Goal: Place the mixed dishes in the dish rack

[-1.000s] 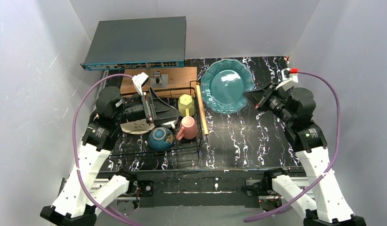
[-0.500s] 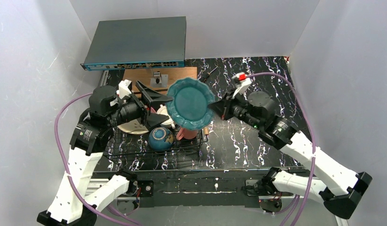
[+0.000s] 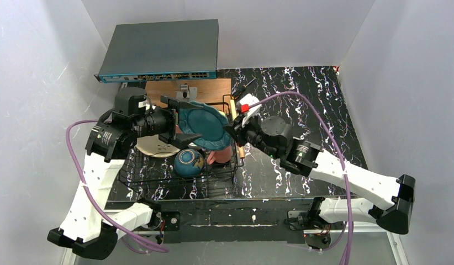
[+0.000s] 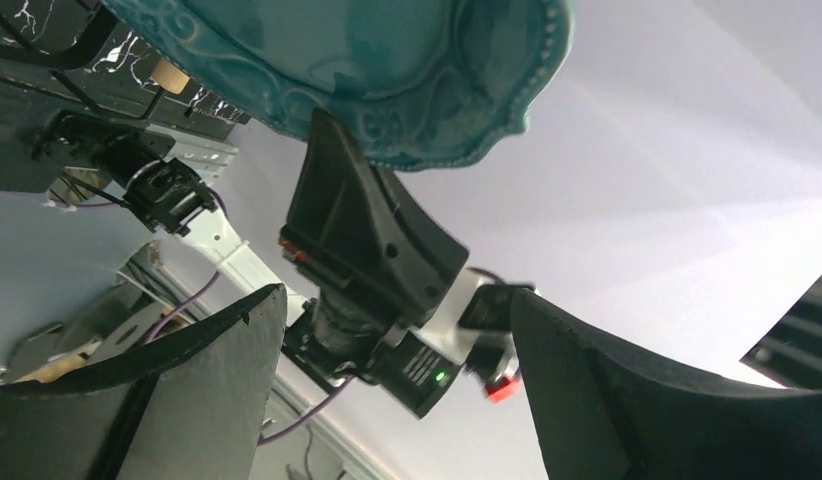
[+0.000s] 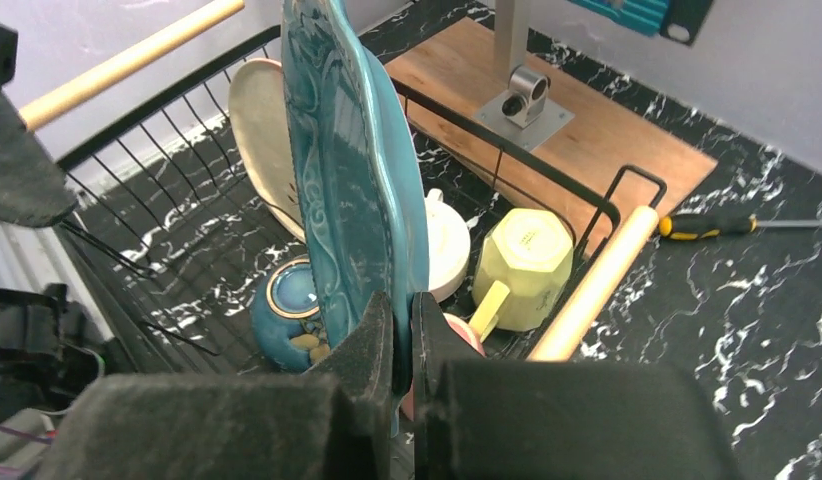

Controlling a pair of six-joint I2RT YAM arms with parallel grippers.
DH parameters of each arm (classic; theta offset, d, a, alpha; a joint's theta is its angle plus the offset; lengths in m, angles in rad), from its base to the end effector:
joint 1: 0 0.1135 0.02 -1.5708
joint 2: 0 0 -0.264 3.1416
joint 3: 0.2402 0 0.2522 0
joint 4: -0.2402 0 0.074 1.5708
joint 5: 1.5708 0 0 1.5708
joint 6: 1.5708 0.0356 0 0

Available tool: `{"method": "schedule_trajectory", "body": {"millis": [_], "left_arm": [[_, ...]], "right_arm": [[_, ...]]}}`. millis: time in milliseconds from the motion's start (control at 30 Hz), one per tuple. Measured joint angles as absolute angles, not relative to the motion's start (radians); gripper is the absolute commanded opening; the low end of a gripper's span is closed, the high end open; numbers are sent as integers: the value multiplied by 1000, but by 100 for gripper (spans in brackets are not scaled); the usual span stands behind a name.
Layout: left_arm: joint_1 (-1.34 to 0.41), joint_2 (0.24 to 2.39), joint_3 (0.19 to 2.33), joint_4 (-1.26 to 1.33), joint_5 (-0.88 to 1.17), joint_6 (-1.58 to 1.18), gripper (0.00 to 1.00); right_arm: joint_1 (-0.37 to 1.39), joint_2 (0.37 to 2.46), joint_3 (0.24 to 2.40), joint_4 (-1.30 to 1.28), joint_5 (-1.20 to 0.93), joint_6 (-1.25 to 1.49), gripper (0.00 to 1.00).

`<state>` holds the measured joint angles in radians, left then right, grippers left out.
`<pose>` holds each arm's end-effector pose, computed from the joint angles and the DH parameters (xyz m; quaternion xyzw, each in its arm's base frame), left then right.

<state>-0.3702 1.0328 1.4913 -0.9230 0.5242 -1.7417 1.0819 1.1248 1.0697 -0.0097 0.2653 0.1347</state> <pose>0.1535 -0.0787 0.4555 -0.4151 0.7222 -0.5502 0.0580 0.1314 0.2270 0.3911 -0.2494 0.6849 0.3082 0.6114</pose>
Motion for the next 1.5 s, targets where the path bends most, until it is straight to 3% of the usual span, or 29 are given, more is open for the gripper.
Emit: {"method": "schedule_trajectory", "body": {"millis": [467,867,1167,1433,1500], "left_arm": [[-370,1086,1615,-1138,408,-1838,77],[-370,1070,1558,-1199,335,-1839,50],[-370,1050,1563,-1270,238,-1817,42],[-370,1046,1565,-1279,197,-1797,20],[-370,1041,1565,-1279,187,-1782,3]], "right_arm": [[1304,1187,1078,106,433,-266,1],[1425,1258,1118,187,551,-486,1],[1458,1302,1127,209,607,-573,1],[1482,1344,1152,210,632,-623,1],[1486,1346,1156,209,633,-626,1]]}}
